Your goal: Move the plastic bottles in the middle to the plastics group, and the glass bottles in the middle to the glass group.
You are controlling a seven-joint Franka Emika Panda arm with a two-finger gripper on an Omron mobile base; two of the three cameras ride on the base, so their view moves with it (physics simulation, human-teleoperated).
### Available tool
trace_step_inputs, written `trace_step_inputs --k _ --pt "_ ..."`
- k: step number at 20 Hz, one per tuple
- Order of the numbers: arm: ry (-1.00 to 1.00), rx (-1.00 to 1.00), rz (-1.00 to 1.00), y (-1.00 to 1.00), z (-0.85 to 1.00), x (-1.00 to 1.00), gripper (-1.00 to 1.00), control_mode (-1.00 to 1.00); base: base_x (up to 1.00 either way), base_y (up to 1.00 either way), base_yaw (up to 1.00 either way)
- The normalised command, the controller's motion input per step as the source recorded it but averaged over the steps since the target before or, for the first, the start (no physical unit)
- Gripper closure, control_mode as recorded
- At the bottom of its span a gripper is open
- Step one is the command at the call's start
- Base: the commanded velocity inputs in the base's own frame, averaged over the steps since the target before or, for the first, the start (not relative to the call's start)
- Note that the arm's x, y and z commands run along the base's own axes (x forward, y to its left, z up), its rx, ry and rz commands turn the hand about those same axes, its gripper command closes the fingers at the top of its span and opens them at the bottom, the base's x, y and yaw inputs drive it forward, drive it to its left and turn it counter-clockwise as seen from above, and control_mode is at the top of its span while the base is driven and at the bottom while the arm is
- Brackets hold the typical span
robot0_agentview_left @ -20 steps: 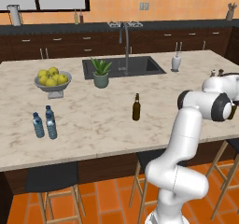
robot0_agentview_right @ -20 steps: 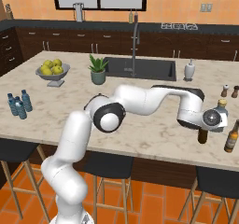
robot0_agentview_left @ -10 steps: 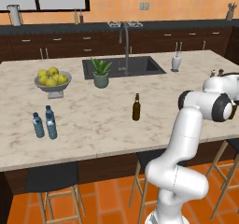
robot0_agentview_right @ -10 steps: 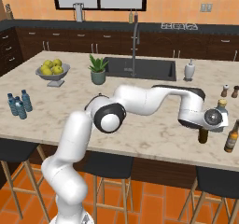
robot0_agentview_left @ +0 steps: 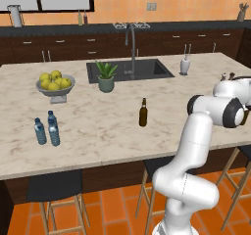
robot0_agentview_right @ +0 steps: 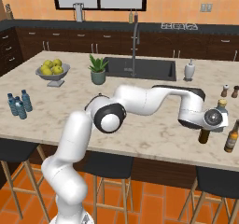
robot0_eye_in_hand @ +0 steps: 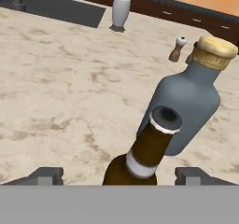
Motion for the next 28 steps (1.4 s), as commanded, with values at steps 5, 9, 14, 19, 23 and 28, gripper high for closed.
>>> trace_step_inputs --k 5,9,14,19,23,28 --pt "0.00 0.00 0.00 0.01 0.00 0.00 -1.00 -1.00 0.00 0.00 0.00" --pt "0.00 0.00 0.00 0.00 0.24 -0.07 -1.00 -1.00 0.00 0.00 0.00" --pt "0.00 0.00 -0.08 0.00 0.60 -0.30 -1.00 -1.00 0.00 0.00 0.00" --pt "0.12 0.00 -0.10 0.27 0.53 -0.40 -1.00 -1.00 0.00 0.00 0.00" --pt "0.26 -0.02 -0.14 0.78 0.17 -0.05 -1.00 -1.00 0.00 0.00 0.00" --pt "-0.04 0.00 -0.09 1.00 -0.18 0.10 -1.00 -1.00 0.00 0.00 0.00"
